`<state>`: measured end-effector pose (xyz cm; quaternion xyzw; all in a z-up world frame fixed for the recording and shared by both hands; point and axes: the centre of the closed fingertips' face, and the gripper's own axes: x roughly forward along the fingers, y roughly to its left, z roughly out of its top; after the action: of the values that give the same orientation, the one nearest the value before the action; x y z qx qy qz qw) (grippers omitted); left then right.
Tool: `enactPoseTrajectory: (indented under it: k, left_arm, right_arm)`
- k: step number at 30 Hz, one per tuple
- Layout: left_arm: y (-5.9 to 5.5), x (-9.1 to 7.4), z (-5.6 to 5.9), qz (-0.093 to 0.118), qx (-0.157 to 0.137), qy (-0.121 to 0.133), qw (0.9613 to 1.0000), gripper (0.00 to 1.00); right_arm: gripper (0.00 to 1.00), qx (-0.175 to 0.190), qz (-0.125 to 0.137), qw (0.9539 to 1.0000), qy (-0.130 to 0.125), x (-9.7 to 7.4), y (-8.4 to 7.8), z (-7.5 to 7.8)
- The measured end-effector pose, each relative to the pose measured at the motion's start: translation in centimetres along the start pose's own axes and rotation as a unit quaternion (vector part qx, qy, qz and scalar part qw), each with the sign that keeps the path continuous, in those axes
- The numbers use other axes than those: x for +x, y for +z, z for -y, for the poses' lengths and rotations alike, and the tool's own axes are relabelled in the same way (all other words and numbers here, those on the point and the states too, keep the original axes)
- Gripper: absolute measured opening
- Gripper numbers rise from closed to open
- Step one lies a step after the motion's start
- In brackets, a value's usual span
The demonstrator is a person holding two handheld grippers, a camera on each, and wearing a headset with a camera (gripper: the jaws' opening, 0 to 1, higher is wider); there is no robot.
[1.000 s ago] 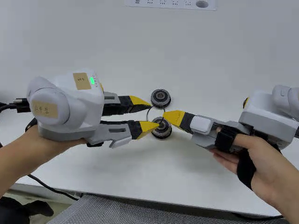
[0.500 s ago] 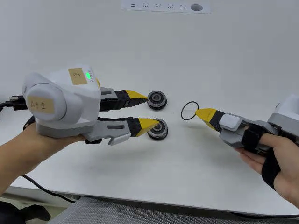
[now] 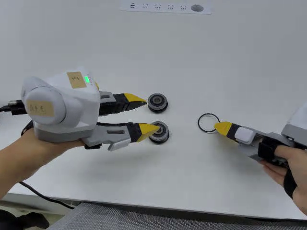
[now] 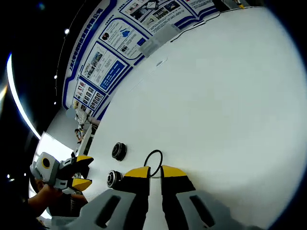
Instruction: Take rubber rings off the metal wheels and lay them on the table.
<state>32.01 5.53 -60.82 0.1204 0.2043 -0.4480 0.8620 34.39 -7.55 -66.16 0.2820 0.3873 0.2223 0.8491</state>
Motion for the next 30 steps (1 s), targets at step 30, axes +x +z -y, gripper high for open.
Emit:
enactPoseTrajectory:
  k: [30]
  left_arm:
    - [-1.8,2.3,0.7,-0.037,0.009,-0.029,0.9989,0.25]
  right_arm:
    - [0.45,-0.070,0.025,0.9853,0.154,-0.3,0.2,-6.2]
